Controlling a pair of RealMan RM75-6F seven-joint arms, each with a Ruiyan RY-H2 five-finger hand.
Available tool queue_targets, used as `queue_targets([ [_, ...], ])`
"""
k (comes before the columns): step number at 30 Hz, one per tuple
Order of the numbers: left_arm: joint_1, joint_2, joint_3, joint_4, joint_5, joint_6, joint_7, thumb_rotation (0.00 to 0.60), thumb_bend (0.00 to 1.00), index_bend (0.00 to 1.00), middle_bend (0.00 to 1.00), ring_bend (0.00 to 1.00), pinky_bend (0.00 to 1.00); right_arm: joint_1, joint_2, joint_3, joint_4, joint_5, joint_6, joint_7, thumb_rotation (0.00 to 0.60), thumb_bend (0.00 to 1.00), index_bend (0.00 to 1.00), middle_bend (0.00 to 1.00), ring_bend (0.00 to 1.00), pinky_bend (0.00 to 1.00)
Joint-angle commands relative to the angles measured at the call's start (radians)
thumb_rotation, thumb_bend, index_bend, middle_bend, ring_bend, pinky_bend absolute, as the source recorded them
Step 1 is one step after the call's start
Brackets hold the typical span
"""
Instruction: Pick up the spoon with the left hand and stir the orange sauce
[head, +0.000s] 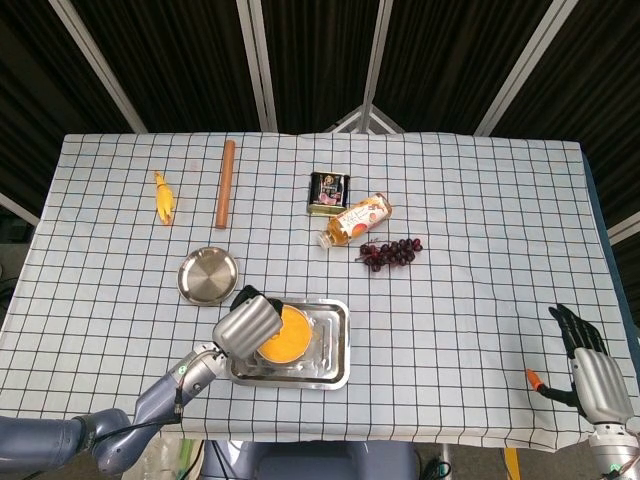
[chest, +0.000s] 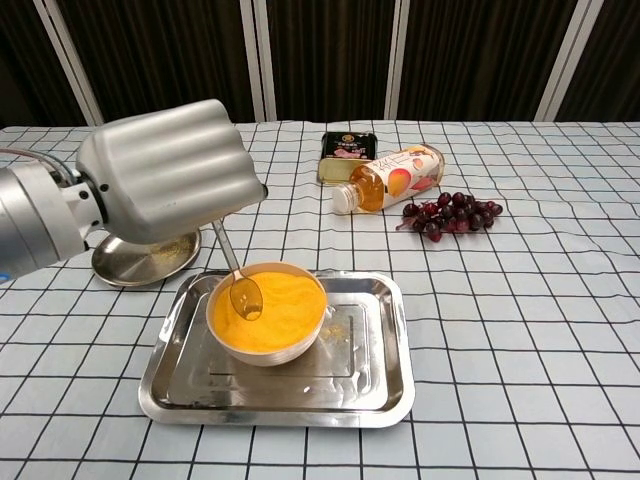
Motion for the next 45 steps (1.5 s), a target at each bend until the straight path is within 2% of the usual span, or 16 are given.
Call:
queue_targets([
  [1, 0.003, 0.003, -0.007, -0.005, 0.005, 0.014, -0.019, 0.6, 0.76, 0.81, 0.99, 0.98, 0.97, 0.0, 0.0, 0.0, 0.001, 0.0, 0.0, 0.0, 0.6, 0.32, 0.0, 0.0, 0.0, 0.0],
  [7, 0.006, -0.003, -0.026, -0.051, 0.025, 0.043, -0.074, 0.6, 0.76, 0.81, 0.99, 0.98, 0.97, 0.001, -0.002, -0.001, 0.0, -0.003, 0.0, -0.004, 0.6, 0.32, 0.0, 0.0, 0.0, 0.0],
  [14, -0.001, -0.029, -0.015, -0.061, 0.025, 0.027, -0.05, 0.6, 0.76, 0.81, 0.99, 0.98, 0.97, -0.001, 0.0, 0.0, -0.001, 0.0, 0.003, -0.002, 0.6, 0.32, 0.0, 0.0, 0.0, 0.0],
  [24, -0.004, -0.052, -0.003, -0.034, 0.012, 0.015, -0.018, 0.6, 0.76, 0.81, 0.99, 0.98, 0.97, 0.0, 0.002, 0.001, -0.001, 0.0, 0.001, 0.008, 0.6, 0.32, 0.0, 0.0, 0.0, 0.0],
  [36, 0.003, -0.051, -0.016, 0.045, -0.025, 0.031, -0.009, 0.6, 0.76, 0.82, 0.99, 0.98, 0.97, 0.0, 0.001, -0.001, -0.002, 0.002, -0.003, 0.0, 0.6, 0.32, 0.0, 0.0, 0.0, 0.0],
  [45, 0.016, -0.042, -0.022, 0.048, -0.006, 0.066, -0.085, 0.6, 0.76, 0.82, 0.99, 0.98, 0.97, -0.001, 0.002, -0.001, -0.002, -0.001, 0.0, 0.002, 0.6, 0.32, 0.0, 0.0, 0.0, 0.0],
])
